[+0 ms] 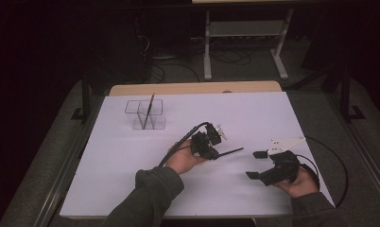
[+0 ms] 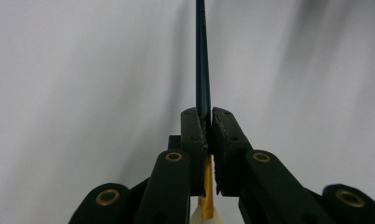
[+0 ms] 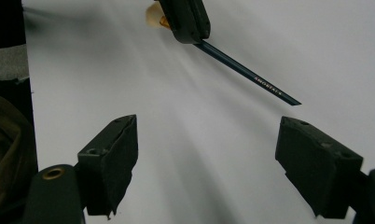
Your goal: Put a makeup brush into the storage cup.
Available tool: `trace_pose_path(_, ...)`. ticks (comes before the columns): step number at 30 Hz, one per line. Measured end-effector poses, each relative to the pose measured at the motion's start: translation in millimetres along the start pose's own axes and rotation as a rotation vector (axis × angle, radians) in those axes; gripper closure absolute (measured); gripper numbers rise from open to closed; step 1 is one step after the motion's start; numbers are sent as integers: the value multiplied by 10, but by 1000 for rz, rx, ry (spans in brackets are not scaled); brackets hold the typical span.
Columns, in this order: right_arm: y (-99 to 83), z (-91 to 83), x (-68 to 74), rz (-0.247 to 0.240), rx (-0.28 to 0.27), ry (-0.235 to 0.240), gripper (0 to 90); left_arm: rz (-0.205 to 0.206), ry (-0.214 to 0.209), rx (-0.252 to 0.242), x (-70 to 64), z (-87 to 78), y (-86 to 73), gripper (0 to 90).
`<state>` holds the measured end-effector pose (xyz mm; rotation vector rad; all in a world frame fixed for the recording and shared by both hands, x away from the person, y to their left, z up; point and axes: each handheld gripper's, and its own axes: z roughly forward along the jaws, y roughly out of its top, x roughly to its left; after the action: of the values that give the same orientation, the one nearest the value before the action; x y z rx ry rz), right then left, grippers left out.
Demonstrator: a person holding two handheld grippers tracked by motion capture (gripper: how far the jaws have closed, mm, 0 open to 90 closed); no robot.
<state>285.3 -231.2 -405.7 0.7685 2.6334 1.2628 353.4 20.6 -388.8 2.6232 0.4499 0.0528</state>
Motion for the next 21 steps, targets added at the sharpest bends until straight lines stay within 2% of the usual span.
trace_pose_path(10, 150, 17, 91, -49, 10, 16, 210, 28, -19, 1, -74, -256, -118, 839)
trace_pose_path(17, 340, 37, 147, -87, 37, 33, 212, 64, -33, -5, -156, -434, -191, 839)
trace_pose_path(21, 467, 46, 180, -128, 48, 42, 217, 85, -32, -7, -216, -517, -227, 839)
